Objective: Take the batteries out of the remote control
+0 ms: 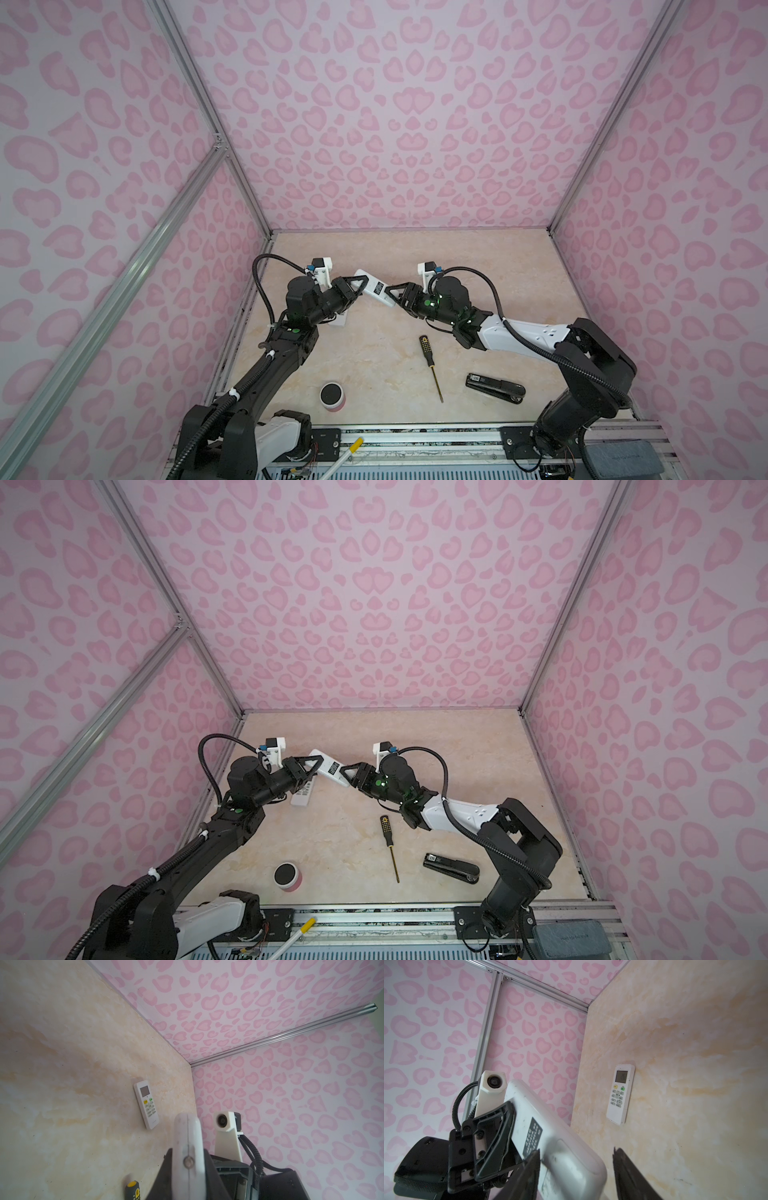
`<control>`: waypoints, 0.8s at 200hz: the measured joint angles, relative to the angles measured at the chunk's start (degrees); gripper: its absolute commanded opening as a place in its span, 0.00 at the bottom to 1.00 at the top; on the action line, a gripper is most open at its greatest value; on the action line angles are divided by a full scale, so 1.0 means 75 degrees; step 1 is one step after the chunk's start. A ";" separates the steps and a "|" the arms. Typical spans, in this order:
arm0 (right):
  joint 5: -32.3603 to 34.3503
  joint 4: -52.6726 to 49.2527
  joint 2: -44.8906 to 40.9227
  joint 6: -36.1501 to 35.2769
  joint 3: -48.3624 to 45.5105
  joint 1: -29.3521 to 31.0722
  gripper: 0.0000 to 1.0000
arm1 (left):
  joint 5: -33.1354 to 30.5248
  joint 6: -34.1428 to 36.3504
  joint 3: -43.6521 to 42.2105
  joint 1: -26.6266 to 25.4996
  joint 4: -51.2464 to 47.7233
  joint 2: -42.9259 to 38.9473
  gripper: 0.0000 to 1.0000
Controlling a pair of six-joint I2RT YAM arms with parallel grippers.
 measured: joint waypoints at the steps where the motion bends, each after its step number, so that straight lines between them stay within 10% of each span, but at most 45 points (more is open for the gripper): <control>1: -0.0003 0.0003 0.0000 0.0000 -0.0009 0.0003 0.53 | 0.0000 0.0000 0.0000 0.0003 0.0000 0.0000 0.04; 60: -0.0035 0.0548 0.0032 0.0271 -0.0373 0.0038 0.40 | -0.0131 0.0055 -0.0009 0.0102 -0.0087 -0.0050 0.04; 110: -0.0117 0.0600 0.0210 0.0294 -0.0134 0.0035 0.52 | -0.0117 0.0003 -0.0003 0.0119 -0.0015 -0.0029 0.04; 160: -0.0245 0.0749 0.0370 0.0364 -0.0076 0.0035 0.34 | -0.0117 0.0023 0.0006 0.0119 -0.0035 0.0044 0.03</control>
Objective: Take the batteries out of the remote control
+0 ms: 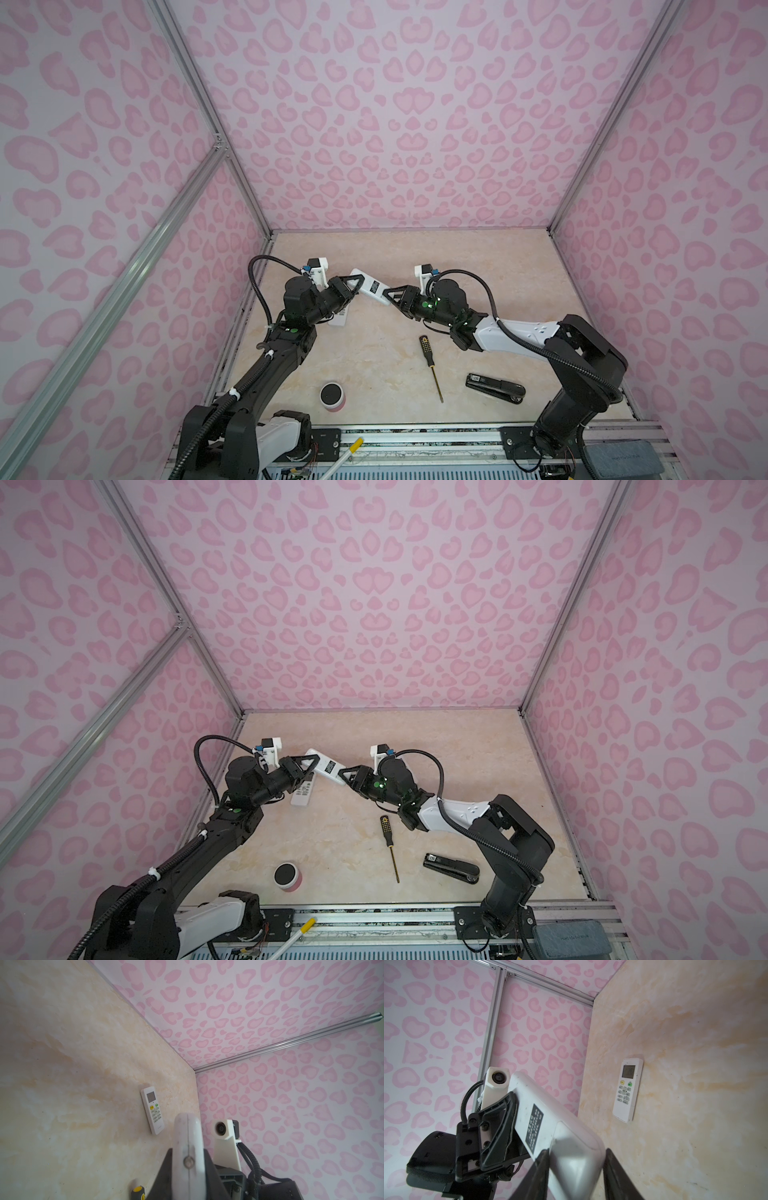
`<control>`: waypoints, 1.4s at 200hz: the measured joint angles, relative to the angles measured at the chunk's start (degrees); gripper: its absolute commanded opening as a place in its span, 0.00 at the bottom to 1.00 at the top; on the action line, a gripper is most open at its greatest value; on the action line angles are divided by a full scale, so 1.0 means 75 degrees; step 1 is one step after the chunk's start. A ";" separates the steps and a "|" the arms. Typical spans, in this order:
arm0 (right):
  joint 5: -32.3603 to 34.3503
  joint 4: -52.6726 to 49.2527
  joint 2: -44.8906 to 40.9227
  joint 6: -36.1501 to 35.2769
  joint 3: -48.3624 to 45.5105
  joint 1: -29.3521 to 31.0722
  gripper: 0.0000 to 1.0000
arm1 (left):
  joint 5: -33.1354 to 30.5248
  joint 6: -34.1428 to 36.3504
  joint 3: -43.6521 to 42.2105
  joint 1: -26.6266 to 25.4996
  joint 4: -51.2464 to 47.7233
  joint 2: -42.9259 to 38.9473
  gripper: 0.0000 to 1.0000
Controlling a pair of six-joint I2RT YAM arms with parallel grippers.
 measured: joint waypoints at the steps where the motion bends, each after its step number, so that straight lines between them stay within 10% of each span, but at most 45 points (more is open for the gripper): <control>1: 0.0000 0.0012 0.0000 0.0017 -0.0003 0.0000 0.33 | 0.0000 0.0000 0.0000 0.0000 0.0000 0.0000 0.04; 67: -0.0003 0.0236 -0.0085 0.0157 -0.0221 -0.0070 0.30 | 0.0020 0.0003 0.0000 0.0032 0.0003 0.0012 0.04; 112: -0.0009 0.0178 0.0006 0.0125 -0.0052 -0.0070 0.50 | 0.0061 -0.0020 0.0082 0.0032 0.0038 0.0093 0.04; 174: -0.0131 0.0627 0.0152 0.0358 -0.0256 -0.0192 0.26 | 0.0023 -0.0017 0.0082 0.0047 0.0009 0.0160 0.04; 280: -0.0064 0.0836 -0.0006 0.0504 -0.0618 -0.0256 0.26 | 0.0017 -0.0038 0.0082 0.0044 -0.0102 0.0233 0.04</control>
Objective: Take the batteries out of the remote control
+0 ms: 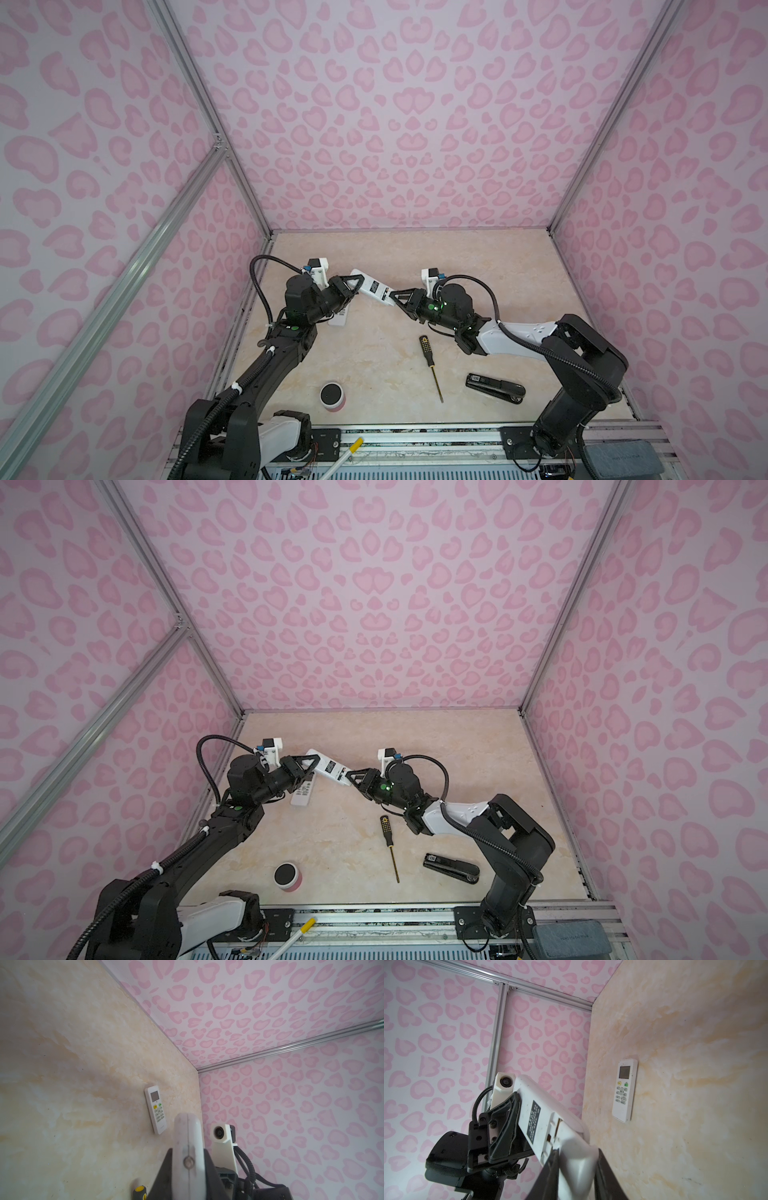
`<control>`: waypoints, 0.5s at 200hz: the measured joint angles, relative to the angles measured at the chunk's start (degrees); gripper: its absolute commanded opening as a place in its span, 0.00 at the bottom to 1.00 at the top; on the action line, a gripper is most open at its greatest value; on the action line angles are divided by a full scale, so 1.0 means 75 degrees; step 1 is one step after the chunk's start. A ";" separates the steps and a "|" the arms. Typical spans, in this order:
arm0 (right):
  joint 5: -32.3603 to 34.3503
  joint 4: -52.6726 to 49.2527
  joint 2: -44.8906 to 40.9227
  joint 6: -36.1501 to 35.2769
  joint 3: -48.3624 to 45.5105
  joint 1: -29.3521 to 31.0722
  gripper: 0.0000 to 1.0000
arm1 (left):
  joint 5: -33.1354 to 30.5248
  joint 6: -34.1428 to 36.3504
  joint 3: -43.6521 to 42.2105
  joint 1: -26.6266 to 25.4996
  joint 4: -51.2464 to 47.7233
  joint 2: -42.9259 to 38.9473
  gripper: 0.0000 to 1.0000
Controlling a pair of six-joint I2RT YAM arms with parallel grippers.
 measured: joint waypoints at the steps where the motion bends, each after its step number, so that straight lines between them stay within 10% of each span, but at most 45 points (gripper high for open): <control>1: 0.0000 -0.0006 -0.0006 0.0003 -0.0006 0.0000 0.26 | 0.0000 -0.0006 0.0000 0.0000 0.0000 0.0003 0.03; 100: 0.0035 -0.0085 -0.0195 0.0000 -0.0044 -0.0015 0.17 | 0.0041 -0.0073 0.0000 0.0009 0.0000 0.0087 0.04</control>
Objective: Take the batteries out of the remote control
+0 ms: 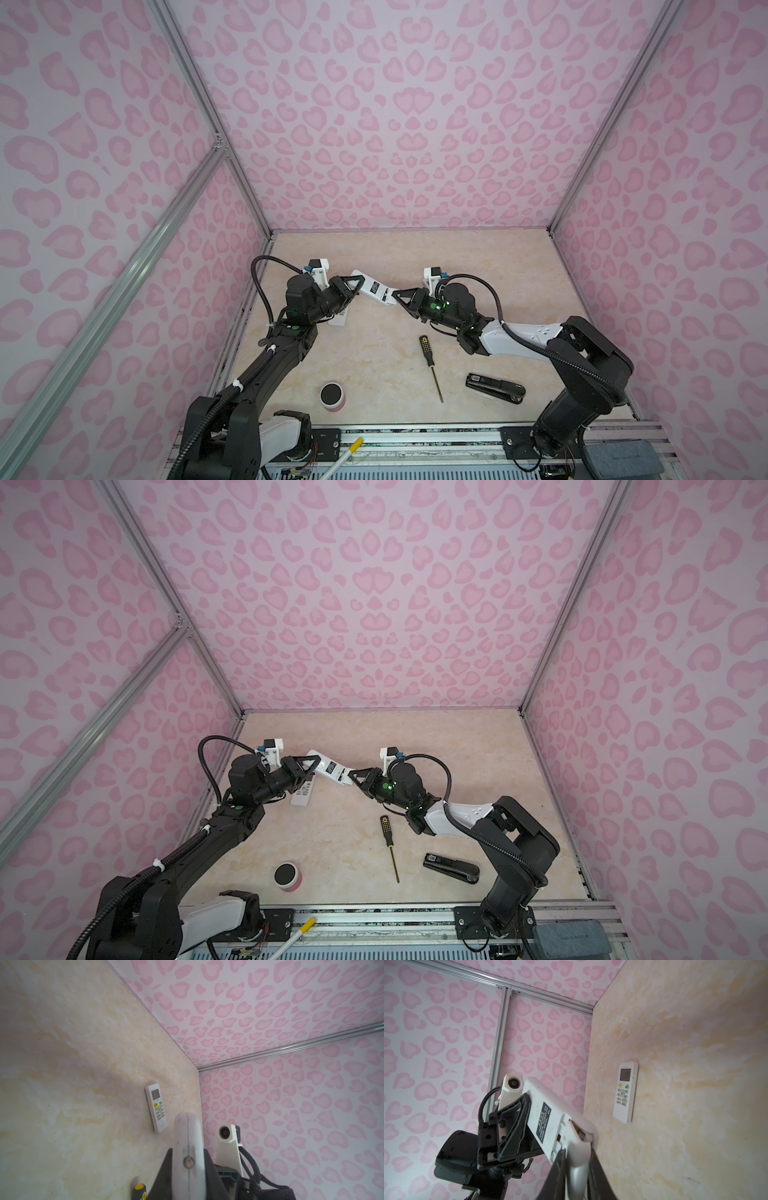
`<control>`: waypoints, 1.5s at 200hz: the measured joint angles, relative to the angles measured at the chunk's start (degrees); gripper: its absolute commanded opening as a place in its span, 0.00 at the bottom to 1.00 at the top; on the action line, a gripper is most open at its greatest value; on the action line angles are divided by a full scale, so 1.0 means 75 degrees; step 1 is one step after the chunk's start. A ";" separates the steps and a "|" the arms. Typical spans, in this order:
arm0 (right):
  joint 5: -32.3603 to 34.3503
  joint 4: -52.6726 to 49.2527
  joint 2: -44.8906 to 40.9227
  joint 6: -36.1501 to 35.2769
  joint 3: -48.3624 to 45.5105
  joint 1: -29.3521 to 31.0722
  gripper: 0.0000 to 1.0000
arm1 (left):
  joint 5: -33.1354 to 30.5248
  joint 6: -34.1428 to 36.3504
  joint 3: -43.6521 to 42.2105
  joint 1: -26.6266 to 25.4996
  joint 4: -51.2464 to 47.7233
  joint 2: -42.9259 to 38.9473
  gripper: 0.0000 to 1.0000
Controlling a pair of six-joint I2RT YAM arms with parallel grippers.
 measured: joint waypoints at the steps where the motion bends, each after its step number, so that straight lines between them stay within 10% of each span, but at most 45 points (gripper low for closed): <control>1: 0.0000 0.0000 -0.0003 0.0000 0.0000 0.0000 0.16 | 0.0003 0.0000 0.0000 0.0000 0.0000 0.0000 0.04; 200: -0.0044 -0.0443 -0.0329 -0.0321 0.0271 -0.0283 0.08 | 0.0350 0.0055 0.0189 0.0041 0.0055 0.0825 0.03; 300: 0.1294 -0.5575 -0.1871 -0.3774 -0.0181 -0.2264 0.12 | 0.1148 0.0647 0.0688 -0.0271 -0.0017 0.3439 0.03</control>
